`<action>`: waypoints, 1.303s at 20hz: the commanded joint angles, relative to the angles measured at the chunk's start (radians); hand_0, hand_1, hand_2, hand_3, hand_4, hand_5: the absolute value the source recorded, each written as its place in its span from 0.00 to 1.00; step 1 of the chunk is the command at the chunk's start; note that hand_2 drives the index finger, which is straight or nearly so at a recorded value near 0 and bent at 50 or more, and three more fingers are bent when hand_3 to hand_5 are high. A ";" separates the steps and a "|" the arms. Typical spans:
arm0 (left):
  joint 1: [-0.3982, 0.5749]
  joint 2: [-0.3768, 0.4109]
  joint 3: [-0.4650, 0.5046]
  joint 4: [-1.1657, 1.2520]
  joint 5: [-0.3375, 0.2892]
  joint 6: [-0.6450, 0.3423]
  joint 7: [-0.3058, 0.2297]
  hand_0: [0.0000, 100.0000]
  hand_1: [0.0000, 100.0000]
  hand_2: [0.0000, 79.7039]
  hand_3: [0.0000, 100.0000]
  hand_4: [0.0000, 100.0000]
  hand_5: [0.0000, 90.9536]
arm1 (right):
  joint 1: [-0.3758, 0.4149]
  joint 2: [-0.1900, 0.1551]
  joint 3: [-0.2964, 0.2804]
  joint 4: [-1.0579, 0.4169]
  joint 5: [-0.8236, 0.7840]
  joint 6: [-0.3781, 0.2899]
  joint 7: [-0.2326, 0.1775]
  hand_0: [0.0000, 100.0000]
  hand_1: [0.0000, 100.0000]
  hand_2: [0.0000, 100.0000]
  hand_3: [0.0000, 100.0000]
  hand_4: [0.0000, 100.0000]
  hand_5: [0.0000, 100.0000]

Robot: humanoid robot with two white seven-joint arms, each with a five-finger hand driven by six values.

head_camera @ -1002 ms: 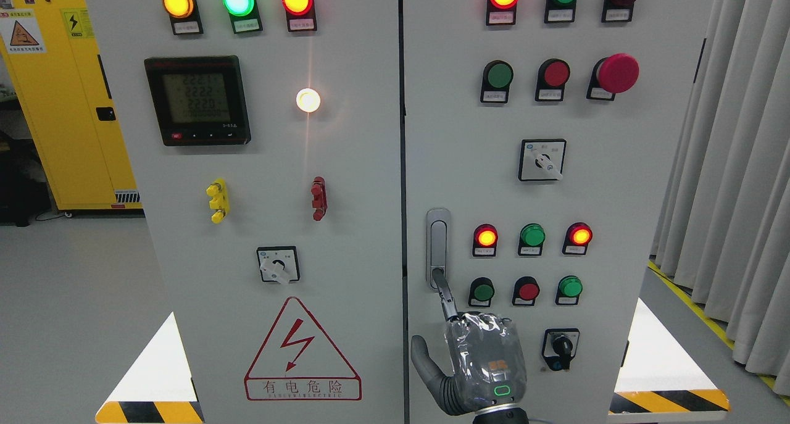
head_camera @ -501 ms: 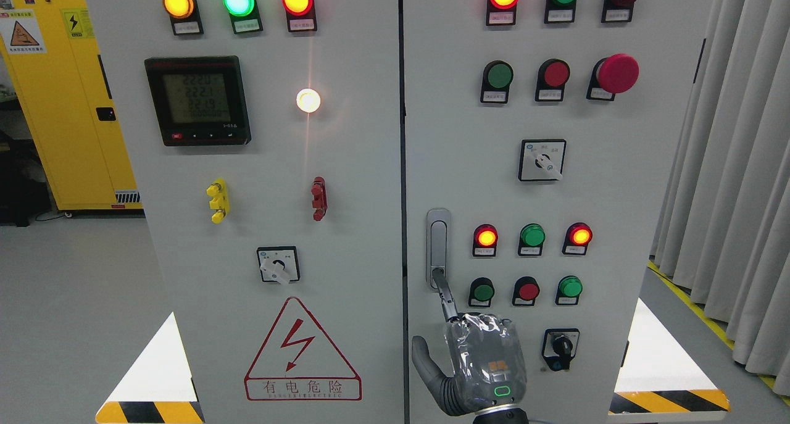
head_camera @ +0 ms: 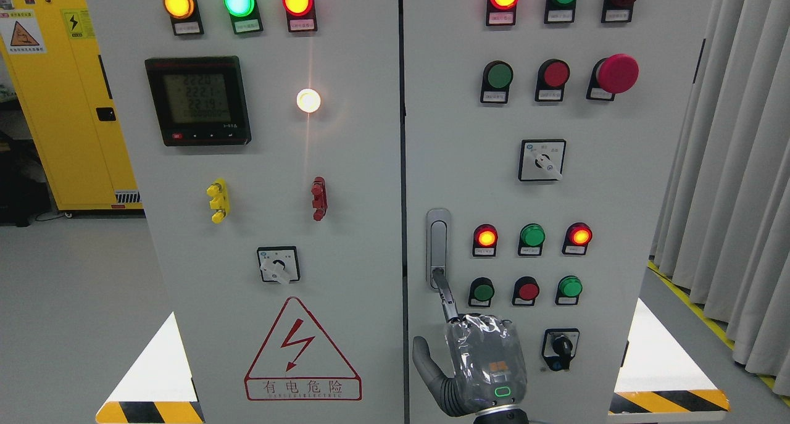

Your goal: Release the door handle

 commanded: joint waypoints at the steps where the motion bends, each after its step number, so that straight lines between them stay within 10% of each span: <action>1: 0.000 0.000 0.000 -0.015 0.000 0.000 0.000 0.12 0.56 0.00 0.00 0.00 0.00 | 0.002 0.000 -0.001 0.002 0.000 0.001 0.013 0.57 0.42 0.09 1.00 1.00 1.00; 26: 0.000 0.000 0.000 -0.015 0.000 0.000 0.000 0.12 0.56 0.00 0.00 0.00 0.00 | 0.017 0.000 -0.001 0.002 -0.002 0.001 0.014 0.56 0.43 0.11 1.00 1.00 1.00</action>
